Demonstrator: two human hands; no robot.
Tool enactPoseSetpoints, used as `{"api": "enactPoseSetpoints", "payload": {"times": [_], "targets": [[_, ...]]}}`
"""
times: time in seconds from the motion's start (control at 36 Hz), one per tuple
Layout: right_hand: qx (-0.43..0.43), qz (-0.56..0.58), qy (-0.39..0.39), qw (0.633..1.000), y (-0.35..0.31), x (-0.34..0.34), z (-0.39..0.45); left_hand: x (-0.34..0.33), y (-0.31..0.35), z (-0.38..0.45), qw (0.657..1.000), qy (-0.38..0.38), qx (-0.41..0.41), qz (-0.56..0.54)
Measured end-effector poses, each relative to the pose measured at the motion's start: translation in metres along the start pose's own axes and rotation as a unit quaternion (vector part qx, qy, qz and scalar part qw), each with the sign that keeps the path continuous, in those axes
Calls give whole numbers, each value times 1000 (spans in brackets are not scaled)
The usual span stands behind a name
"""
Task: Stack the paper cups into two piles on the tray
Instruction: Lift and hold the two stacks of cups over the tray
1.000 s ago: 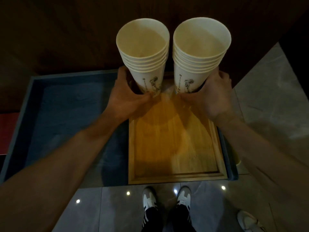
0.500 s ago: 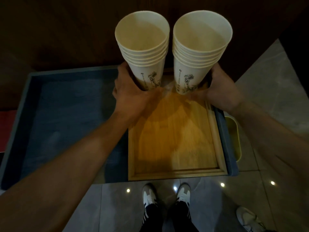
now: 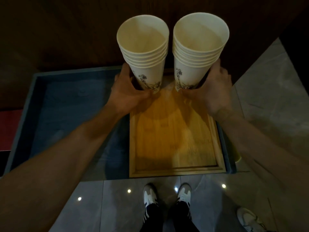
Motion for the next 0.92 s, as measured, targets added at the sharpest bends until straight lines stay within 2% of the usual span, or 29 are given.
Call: {"api": "enactPoseSetpoints", "payload": {"times": [0.08, 0.19, 0.36, 0.44, 0.69, 0.92], "targets": [[3, -2, -5, 1000, 1, -2, -1, -1, 5, -3, 1000, -5, -14, -15], [-4, 47, -78, 996, 5, -9, 1, -2, 0, -4, 999, 11, -10, -42], [-11, 73, -140, 987, 10, -9, 10, -1, -15, -7, 996, 84, 17, -29], [-14, 53, -132, 990, 12, -11, 8, -4, -15, -7, 995, 100, 21, -18], [-6, -4, -97, 995, 12, -9, 7, -5, -12, -4, 996, 89, 18, -3], [-3, 41, -140, 989, 14, -11, 14, 1, -12, -4, 998, 67, 14, 17]]}}
Point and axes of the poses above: each hand's wrist, its own z-axis towards the middle knuckle, its own x-axis out of the back of the hand, y = z × x, the point moved 9 cm from there along z, towards the middle knuckle, and after that the axes turned 1 degree about -x, right-handed, at the moved point
